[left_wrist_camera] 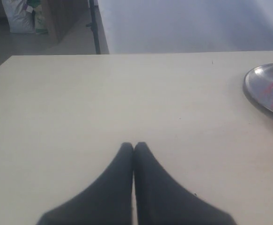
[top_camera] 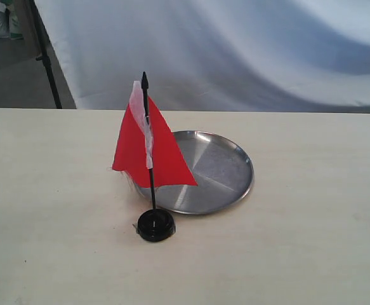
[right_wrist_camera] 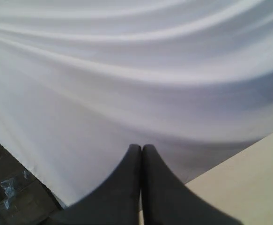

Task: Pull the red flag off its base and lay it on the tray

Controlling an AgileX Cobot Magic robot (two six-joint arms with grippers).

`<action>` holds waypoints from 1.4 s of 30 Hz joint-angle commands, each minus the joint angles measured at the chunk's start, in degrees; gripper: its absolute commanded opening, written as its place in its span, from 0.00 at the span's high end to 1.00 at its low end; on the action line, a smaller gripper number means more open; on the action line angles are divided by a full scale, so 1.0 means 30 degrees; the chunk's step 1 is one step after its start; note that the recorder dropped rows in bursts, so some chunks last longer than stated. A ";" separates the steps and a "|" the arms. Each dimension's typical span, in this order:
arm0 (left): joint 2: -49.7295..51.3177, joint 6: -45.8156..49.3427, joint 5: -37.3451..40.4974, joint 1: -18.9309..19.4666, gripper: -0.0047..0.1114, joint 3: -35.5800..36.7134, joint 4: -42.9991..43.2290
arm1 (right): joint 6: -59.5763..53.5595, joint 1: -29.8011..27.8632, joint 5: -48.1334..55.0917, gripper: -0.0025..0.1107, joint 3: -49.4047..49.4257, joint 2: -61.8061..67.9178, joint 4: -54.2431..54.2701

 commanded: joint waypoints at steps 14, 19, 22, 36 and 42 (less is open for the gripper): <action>-0.0073 -0.0131 -0.0156 0.0019 0.96 0.0075 0.0055 | 0.1404 0.0054 -0.2358 0.98 0.0068 -0.0136 -0.0087; -0.0073 -0.0131 -0.0156 0.0019 0.96 0.0075 0.0055 | 0.1404 0.0054 -0.2930 0.98 0.0068 -0.0136 -0.0668; -0.0073 -0.0131 -0.0156 0.0019 0.96 0.0075 0.0055 | 0.2277 0.0132 -0.1781 0.98 -0.0138 -0.0136 -0.4066; -0.0073 -0.0131 -0.0156 0.0019 0.96 0.0075 0.0055 | 0.4530 0.4817 0.2388 0.98 -0.5784 0.3910 -1.0850; -0.0073 -0.0131 -0.0156 0.0019 0.96 0.0075 0.0055 | 0.3208 0.8060 0.2461 0.98 -0.6566 1.0301 -1.0850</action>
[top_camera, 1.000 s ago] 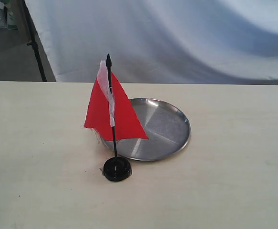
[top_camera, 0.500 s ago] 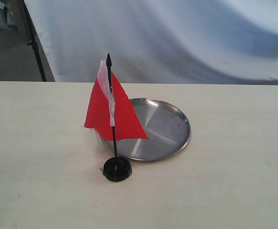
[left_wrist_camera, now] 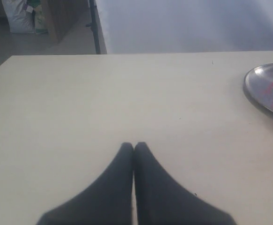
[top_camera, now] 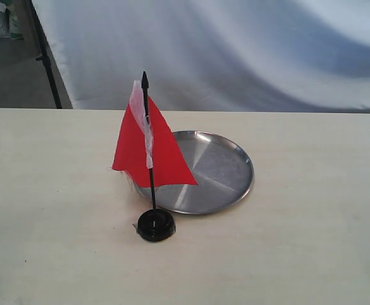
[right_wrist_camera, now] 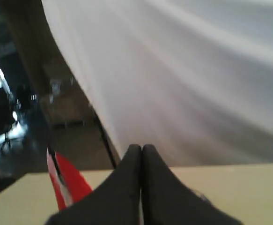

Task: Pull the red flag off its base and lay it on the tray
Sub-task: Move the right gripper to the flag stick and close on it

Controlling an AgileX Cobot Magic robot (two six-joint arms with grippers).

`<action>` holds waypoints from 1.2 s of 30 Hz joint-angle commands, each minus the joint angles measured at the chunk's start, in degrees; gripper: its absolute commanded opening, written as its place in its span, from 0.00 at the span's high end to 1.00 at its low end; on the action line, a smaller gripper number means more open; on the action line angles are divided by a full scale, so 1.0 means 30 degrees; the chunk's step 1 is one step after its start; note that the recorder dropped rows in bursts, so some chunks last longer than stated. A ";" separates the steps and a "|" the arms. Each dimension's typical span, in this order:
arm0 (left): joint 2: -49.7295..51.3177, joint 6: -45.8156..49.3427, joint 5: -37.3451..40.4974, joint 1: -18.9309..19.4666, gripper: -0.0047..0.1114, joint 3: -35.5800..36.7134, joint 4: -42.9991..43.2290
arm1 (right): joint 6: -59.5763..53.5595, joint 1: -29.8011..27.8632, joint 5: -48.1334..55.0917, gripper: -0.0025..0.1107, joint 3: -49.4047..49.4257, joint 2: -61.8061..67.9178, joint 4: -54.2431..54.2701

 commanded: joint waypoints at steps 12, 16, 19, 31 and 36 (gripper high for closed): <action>-0.0073 -0.0131 -0.0156 0.0019 0.96 0.0075 0.0055 | -0.1243 0.4005 -0.5191 0.98 -0.0698 1.5907 -0.0296; -0.0073 -0.0131 -0.0156 0.0019 0.96 0.0075 0.0055 | -0.1243 0.4256 -0.5096 0.98 -0.1515 1.8727 -0.0296; -0.0073 -0.0131 -0.0156 0.0019 0.96 0.0075 0.0055 | -0.1243 0.4691 -0.5362 0.98 -0.2162 2.0297 -0.0296; -0.0073 -0.0131 -0.0156 0.0019 0.96 0.0075 0.0055 | -0.1297 0.6443 -0.7942 0.98 -0.5131 2.4129 -0.1302; -0.0073 -0.0131 -0.0156 0.0019 0.96 0.0075 0.0055 | -0.1297 0.6484 -0.8337 0.98 -0.6329 2.5458 -0.1302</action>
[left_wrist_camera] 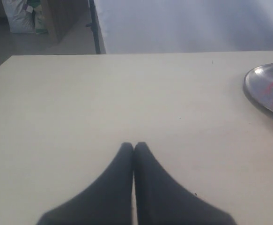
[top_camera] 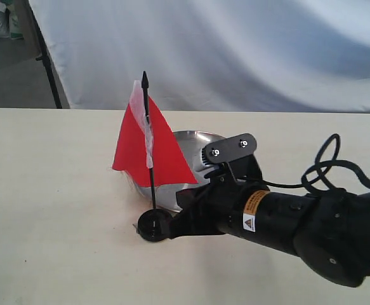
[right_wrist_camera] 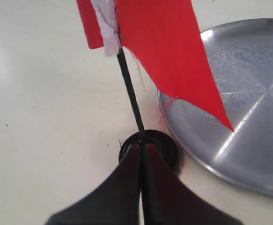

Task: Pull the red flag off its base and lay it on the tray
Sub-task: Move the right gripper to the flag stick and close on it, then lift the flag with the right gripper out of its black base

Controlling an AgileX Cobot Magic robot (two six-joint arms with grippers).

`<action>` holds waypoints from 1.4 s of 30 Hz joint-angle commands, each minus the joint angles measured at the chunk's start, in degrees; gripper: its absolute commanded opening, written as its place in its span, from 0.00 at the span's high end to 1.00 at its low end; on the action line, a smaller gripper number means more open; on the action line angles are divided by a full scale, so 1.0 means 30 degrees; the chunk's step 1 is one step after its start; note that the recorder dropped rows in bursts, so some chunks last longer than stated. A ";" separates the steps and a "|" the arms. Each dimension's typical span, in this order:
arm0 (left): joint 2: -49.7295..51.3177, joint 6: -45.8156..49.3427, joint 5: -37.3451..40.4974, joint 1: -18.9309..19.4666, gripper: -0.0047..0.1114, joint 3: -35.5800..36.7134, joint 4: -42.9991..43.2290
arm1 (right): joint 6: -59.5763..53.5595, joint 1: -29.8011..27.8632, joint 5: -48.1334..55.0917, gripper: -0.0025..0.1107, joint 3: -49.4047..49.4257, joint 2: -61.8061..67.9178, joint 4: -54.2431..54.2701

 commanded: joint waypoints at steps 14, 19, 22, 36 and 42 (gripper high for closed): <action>-0.0073 -0.0131 -0.0156 0.0019 0.96 0.0075 0.0055 | -0.0113 0.0030 -0.1950 0.38 -0.1187 0.2905 -0.0012; -0.0073 -0.0131 -0.0156 0.0019 0.96 0.0075 0.0055 | 0.0090 0.0030 -0.2170 0.17 -0.1600 0.3411 -0.0066; -0.0073 -0.0131 -0.0156 0.0019 0.96 0.0075 0.0055 | 0.0090 0.0163 -0.2088 0.22 -0.2184 0.3983 -0.0070; -0.0073 -0.0131 -0.0156 0.0019 0.96 0.0075 0.0055 | 0.0187 0.0163 0.2076 0.87 -0.7051 0.7611 0.0021; -0.0073 -0.0131 -0.0156 0.0019 0.96 0.0075 0.0055 | 0.0360 0.0163 0.1782 0.98 -0.7210 0.7578 0.0067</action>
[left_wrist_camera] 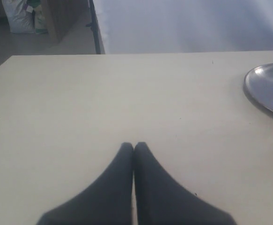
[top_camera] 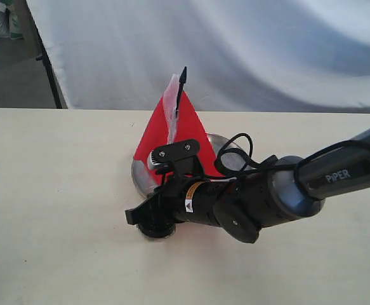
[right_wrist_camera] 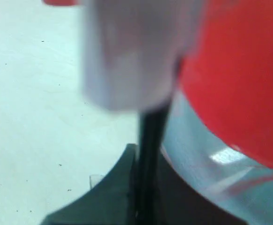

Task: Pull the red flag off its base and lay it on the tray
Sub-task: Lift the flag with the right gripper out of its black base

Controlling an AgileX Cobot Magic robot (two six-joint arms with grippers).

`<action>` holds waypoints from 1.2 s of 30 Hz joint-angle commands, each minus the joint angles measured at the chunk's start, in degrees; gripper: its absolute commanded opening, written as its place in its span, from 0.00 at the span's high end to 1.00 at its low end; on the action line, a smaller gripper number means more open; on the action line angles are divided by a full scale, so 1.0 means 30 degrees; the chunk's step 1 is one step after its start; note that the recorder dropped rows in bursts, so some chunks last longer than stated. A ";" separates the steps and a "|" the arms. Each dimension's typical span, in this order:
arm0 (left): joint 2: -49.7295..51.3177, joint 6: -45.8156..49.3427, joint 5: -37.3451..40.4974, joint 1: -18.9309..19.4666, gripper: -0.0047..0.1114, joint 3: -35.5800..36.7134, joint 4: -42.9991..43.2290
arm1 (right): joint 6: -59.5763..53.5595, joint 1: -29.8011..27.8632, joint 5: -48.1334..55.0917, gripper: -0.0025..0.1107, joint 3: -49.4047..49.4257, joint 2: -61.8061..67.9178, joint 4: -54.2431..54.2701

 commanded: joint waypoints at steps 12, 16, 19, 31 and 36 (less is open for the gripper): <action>-0.0073 -0.0131 -0.0156 0.0019 0.96 0.0075 0.0055 | 0.1777 -0.0059 0.0866 0.98 -0.2018 -0.1002 0.0003; -0.0073 -0.0131 -0.0156 0.0019 0.96 0.0075 0.0055 | 0.1601 -0.0059 0.2762 0.98 -0.2970 -0.1314 -0.0171; -0.0073 -0.0131 -0.0156 0.0019 0.96 0.0075 0.0055 | 0.1147 -0.0059 0.4114 0.98 -0.3613 -0.1653 -0.0171; -0.0073 -0.0131 -0.0156 0.0019 0.96 0.0075 0.0055 | 0.0839 -0.0838 0.4942 0.98 -0.4021 -0.3305 -0.0171; -0.0073 -0.0131 -0.0156 0.0019 0.96 0.0075 0.0055 | 0.0128 -0.1224 0.6530 0.98 -0.4021 -0.3258 -0.0203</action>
